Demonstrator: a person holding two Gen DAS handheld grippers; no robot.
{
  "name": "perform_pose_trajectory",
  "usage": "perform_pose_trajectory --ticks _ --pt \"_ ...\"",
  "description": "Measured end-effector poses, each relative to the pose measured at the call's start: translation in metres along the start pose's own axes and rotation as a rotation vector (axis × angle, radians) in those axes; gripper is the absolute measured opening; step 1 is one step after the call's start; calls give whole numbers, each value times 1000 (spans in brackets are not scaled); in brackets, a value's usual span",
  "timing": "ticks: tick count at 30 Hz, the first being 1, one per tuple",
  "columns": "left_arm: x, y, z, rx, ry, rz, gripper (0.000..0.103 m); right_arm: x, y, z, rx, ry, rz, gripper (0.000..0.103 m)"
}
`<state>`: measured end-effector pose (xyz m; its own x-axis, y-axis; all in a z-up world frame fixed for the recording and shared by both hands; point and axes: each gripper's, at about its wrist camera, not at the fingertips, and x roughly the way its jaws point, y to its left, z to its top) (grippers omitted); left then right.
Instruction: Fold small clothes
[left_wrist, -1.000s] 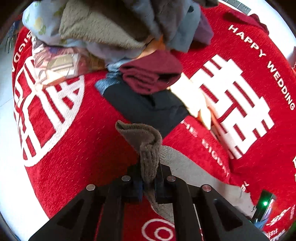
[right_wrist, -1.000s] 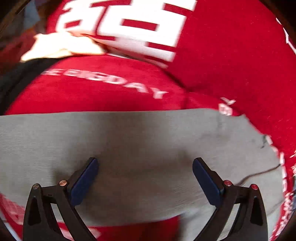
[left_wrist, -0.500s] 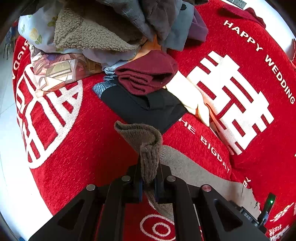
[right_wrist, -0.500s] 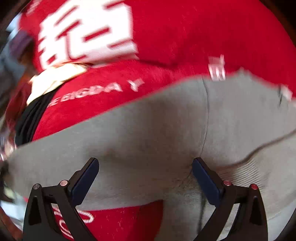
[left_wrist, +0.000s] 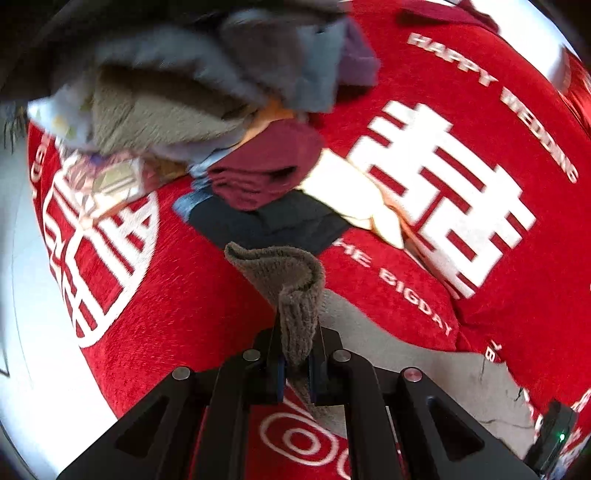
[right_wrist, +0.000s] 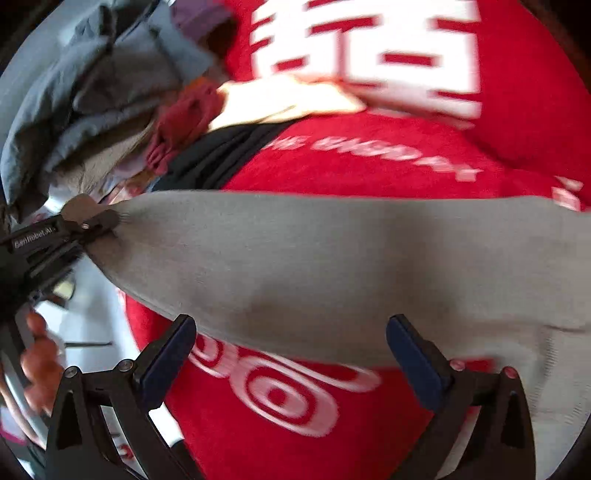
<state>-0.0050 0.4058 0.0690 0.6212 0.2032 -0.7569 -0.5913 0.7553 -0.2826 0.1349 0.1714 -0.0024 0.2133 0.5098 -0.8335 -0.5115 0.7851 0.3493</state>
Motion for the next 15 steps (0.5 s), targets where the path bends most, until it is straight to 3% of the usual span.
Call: perform_pose_trajectory --ticks 3,9,15 --pt "-11 -45 -3 81 -9 -14 9 -46 -60 -26 -1 -48 -184 103" --pt "-36 -163 -18 260 -3 -61 9 -127 -198 -79 142 -82 -424 103" --pt "-80 -299 -38 397 5 -195 9 -186 -279 -117 282 -130 -496 103"
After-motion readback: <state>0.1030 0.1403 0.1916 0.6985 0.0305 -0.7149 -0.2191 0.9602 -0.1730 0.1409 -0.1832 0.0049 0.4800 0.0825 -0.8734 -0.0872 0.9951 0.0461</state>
